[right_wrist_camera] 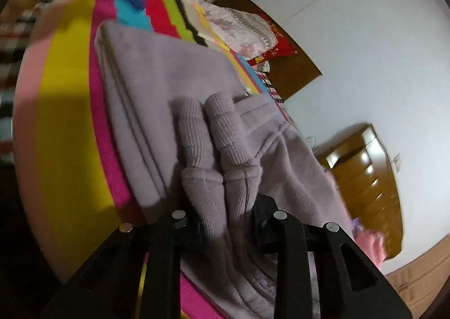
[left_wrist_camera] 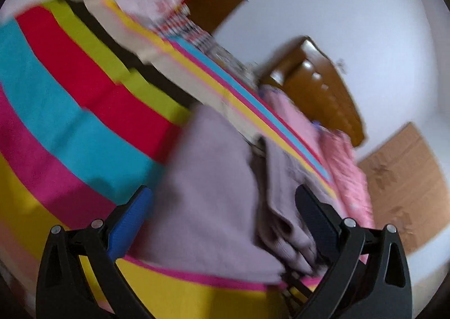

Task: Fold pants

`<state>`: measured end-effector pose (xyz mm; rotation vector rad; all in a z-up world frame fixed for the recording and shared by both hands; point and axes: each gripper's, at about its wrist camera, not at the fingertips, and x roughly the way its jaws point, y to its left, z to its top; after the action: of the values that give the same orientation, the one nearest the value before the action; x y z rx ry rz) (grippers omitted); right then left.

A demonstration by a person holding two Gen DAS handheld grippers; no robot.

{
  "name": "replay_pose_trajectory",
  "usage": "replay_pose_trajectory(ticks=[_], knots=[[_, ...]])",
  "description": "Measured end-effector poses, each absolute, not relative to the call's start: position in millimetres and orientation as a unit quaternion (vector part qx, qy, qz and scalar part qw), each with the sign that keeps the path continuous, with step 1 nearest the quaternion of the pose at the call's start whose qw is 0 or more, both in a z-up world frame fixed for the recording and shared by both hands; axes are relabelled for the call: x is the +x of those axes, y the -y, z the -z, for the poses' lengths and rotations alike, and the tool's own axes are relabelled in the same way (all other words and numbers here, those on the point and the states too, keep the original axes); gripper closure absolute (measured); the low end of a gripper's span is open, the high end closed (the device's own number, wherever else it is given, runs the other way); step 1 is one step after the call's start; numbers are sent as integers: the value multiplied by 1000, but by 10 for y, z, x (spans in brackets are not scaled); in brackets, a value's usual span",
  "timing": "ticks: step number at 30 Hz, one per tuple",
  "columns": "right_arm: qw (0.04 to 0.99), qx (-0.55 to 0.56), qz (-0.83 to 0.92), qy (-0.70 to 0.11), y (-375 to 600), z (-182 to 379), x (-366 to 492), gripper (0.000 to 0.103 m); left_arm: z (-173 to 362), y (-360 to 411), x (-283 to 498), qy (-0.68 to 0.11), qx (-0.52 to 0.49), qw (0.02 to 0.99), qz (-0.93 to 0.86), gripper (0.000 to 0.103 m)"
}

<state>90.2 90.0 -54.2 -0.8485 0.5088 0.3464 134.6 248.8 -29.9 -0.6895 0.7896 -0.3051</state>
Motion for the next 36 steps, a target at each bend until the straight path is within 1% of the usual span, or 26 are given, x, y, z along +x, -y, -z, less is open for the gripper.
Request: replay_pose_trajectory(ticks=[4, 8, 10, 13, 15, 16, 17, 18, 19, 20, 21, 23, 24, 25, 26, 27, 28, 31, 33, 36], knots=[[871, -415, -153, -213, -924, 501, 870, 77, 369, -2182, 1497, -400, -376, 797, 251, 2], [895, -382, -145, -177, -868, 301, 844, 78, 401, -1781, 1790, -465, -352, 756, 299, 2], [900, -376, -145, -165, -836, 236, 783, 78, 465, -1649, 1915, -480, -376, 724, 324, 2], [892, -391, -152, -167, -876, 275, 773, 78, 553, -1475, 2142, -492, -403, 681, 362, 2], [883, -404, -160, -177, -881, 352, 696, 77, 696, -1317, 2387, -512, -404, 664, 367, 2], [879, -406, -167, -183, -874, 349, 700, 69, 753, -1247, 2493, -525, -393, 662, 363, 2], [877, -406, -173, -190, -851, 348, 693, 56, 721, -1195, 2530, -522, -384, 668, 364, 2], [881, -399, -173, -185, -795, 301, 657, 47, 720, -1165, 2564, -527, -377, 671, 360, 2], [891, -382, -174, -174, -694, 207, 601, 32, 732, -1127, 2583, -532, -369, 674, 355, 2], [900, -363, -173, -168, -588, 119, 553, 28, 731, -1097, 2594, -532, -361, 679, 354, 2], [916, -325, -167, -163, -396, -27, 499, 28, 709, -1085, 2599, -530, -353, 685, 356, 2], [944, -243, -152, -161, 9, -266, 437, 24, 682, -1030, 2552, -519, -332, 700, 361, 2], [958, -189, -137, -163, 292, -375, 399, 21, 671, -1008, 2513, -509, -323, 711, 362, 2], [966, -153, -125, -167, 490, -426, 369, 15, 663, -1004, 2496, -503, -318, 717, 363, 2], [973, -99, -105, -180, 787, -452, 342, 14, 655, -993, 2465, -494, -314, 726, 361, 2], [974, -72, -95, -195, 962, -425, 341, 14, 645, -994, 2426, -486, -312, 733, 358, 2], [969, -57, -82, -225, 1114, -330, 338, 14, 645, -986, 2408, -476, -313, 742, 353, 2], [946, -72, -65, -309, 1151, -19, 331, 14, 636, -988, 2315, -456, -318, 758, 340, 2], [944, -65, -62, -318, 1076, 86, 357, 14, 626, -973, 2300, -452, -319, 764, 332, 2], [948, -42, -67, -307, 957, 123, 340, 14, 638, -1005, 2305, -457, -331, 761, 321, 2]])
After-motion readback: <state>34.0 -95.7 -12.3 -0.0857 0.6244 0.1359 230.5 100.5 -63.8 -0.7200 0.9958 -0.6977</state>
